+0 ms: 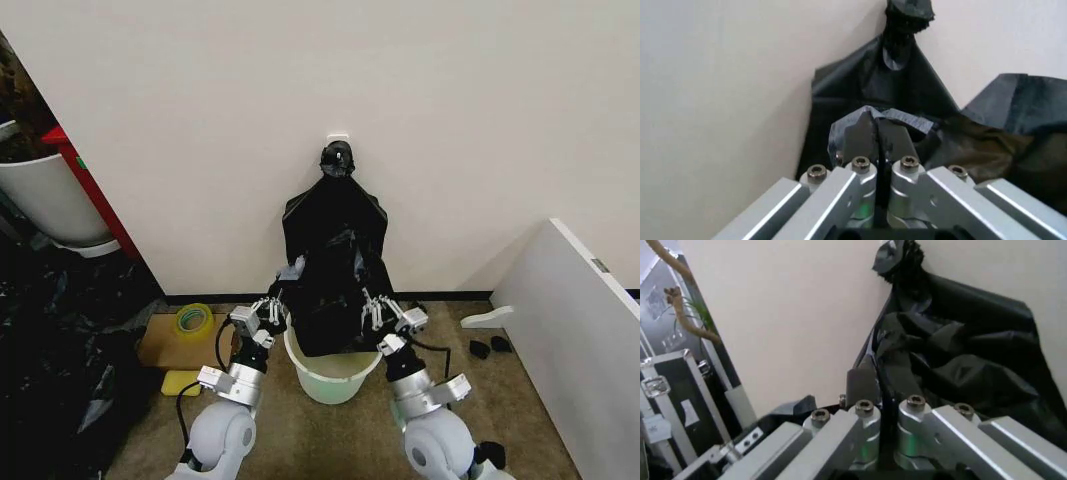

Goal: Place the garbage bag over the trash bin.

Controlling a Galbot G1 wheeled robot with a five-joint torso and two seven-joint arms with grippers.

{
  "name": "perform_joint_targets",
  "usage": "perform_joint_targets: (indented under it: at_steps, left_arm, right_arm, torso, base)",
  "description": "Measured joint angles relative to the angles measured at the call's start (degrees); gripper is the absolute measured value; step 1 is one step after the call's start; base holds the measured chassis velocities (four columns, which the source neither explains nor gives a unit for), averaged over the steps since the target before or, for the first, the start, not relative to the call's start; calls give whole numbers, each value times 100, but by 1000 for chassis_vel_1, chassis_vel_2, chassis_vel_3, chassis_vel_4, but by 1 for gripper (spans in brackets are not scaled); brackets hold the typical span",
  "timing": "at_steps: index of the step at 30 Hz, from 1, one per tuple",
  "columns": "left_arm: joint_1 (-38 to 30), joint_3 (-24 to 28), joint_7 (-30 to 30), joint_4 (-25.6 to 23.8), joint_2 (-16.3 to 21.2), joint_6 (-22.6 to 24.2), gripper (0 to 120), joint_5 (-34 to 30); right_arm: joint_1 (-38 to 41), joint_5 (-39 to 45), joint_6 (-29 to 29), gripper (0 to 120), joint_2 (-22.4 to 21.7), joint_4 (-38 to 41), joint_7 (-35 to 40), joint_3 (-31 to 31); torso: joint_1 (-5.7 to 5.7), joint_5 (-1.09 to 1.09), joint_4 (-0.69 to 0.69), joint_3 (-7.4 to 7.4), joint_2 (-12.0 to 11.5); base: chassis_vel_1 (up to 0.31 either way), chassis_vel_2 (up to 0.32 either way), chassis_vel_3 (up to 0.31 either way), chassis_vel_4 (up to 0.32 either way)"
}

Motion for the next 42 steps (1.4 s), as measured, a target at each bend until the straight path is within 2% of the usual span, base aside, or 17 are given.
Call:
perform_joint_targets:
  at_steps: [6,13,19,21,23,26,31,33,35,39,42]
  left_arm:
    - [-12,-100,-10,-21,72,-138,0,341]
    - [-58,-78,88,318,18,-437,0,879]
    - [-20,48,123,496,-79,-533,0,1052]
    - [48,121,22,478,-45,-498,0,1116]
    - [71,149,-40,464,-21,-467,0,1152]
    - [154,279,-356,425,94,-299,0,1296]
    - [337,322,-814,272,174,-138,0,1627]
    - [573,357,-1286,24,225,65,0,1936]
    - [659,370,-1450,-53,234,154,0,2052]
    - [1193,542,-2421,-384,326,713,0,2672]
    - [1381,624,-2672,-452,368,905,0,2935]
  right_arm:
    - [26,114,-29,0,72,11,18,-57]
    - [106,548,-58,0,257,-199,103,-62]
    - [107,694,-337,0,137,-358,724,-99]
    - [-59,405,-680,0,-160,-281,1372,-259]
    - [-124,331,-778,0,-272,-224,1542,-324]
    - [-395,107,-1173,0,-660,84,2138,-505]
    - [-590,3,-1695,0,-931,530,2773,-542]
    - [-772,16,-2145,0,-1142,986,3182,-511]
    - [-838,7,-2281,0,-1214,1117,3281,-500]
    - [-1343,-166,-2968,0,-1712,1709,3705,-466]
    - [-1562,-327,-3176,0,-1915,1823,3753,-464]
  torso:
    - [0,0,0,0,0]
    - [0,0,0,0,0]
    - [0,0,0,0,0]
    - [0,1,0,0,0]
    - [0,1,0,0,0]
    - [0,0,-2,0,0]
    - [0,1,0,0,0]
    - [0,0,0,-1,0]
    - [0,1,0,-1,0]
    - [-1,0,1,-1,0]
    - [-1,-1,0,-1,0]
  base:
    - [0,0,0,0]
    - [0,0,0,0]
    - [0,0,0,0]
    - [0,0,0,0]
    - [0,0,0,0]
    - [0,0,0,0]
    - [0,0,0,0]
    - [0,0,0,0]
    - [0,0,0,0]
    - [0,0,0,0]
    - [0,0,0,0]
